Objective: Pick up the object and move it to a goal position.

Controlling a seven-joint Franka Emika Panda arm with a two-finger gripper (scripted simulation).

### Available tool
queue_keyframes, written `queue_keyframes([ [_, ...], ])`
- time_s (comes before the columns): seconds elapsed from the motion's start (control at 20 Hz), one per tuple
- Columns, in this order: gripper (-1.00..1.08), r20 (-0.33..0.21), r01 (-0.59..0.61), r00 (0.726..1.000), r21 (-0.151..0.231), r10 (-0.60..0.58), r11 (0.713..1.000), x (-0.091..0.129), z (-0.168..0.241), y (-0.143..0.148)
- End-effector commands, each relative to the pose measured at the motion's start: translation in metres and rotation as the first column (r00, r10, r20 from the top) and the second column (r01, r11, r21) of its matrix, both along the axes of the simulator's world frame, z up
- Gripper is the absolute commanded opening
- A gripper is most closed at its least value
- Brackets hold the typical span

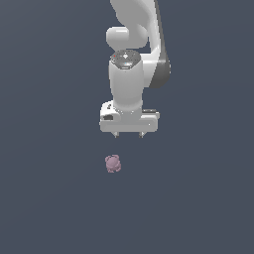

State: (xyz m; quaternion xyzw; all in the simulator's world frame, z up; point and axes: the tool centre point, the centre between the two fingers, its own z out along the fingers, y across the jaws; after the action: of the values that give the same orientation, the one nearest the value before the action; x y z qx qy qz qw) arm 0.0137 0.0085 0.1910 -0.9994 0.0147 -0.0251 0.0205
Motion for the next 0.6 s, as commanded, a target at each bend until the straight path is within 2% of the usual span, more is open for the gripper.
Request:
queue_keyframes([
  [0.0, 1.0, 0.0, 0.0, 1.0, 0.0, 0.0, 1.0, 0.0, 0.0, 0.0],
  [0.55, 1.0, 0.027, -0.056, 0.998, 0.006, 0.056, 0.998, 0.007, 0.018, 0.017],
])
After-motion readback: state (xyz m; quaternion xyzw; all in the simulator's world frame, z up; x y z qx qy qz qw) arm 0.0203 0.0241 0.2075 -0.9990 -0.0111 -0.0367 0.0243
